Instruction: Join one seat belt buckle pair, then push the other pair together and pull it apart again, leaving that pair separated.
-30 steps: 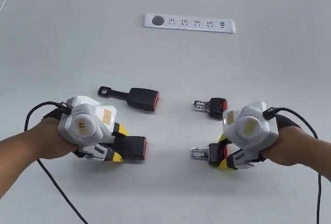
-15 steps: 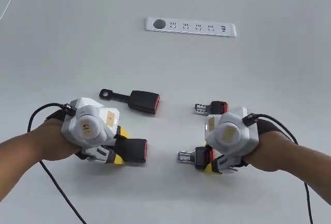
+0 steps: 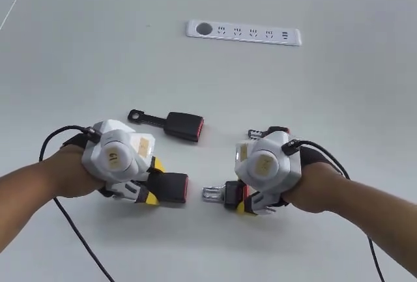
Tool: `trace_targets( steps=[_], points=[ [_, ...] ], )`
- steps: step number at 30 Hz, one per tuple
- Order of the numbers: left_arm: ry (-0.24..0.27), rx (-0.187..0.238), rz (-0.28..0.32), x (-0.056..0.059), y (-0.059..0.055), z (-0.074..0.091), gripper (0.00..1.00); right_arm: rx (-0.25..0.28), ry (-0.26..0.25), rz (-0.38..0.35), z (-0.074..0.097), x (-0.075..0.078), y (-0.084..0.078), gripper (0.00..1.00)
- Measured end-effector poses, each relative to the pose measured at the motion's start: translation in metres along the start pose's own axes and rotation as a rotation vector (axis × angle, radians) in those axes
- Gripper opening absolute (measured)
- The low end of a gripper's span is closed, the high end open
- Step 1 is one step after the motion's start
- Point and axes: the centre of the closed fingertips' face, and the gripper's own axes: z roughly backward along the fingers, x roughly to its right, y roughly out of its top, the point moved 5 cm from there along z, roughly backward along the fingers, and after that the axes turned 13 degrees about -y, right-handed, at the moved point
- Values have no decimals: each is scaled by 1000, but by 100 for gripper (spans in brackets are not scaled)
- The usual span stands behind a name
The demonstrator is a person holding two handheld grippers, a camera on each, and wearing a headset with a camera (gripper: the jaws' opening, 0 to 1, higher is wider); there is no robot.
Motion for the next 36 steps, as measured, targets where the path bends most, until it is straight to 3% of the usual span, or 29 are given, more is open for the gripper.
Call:
trace_targets(
  steps=[14,21,22,30,36],
  points=[
    [2,-6,-3,-1,-1,-1,31,54,2,-7,-9,-1,22,33],
    [2,4,12,0,1,-2,31,119,-3,-38,-14,-3,31,33],
    [0,-5,-10,0,1,-1,31,113,-8,-32,-14,-2,31,33],
    [19,6,8,0,2,-2,31,174,-23,-80,-13,-4,30,32],
    [0,-10,-13,-6,7,-6,31,190,-30,-102,-15,-5,35,31]
  ],
)
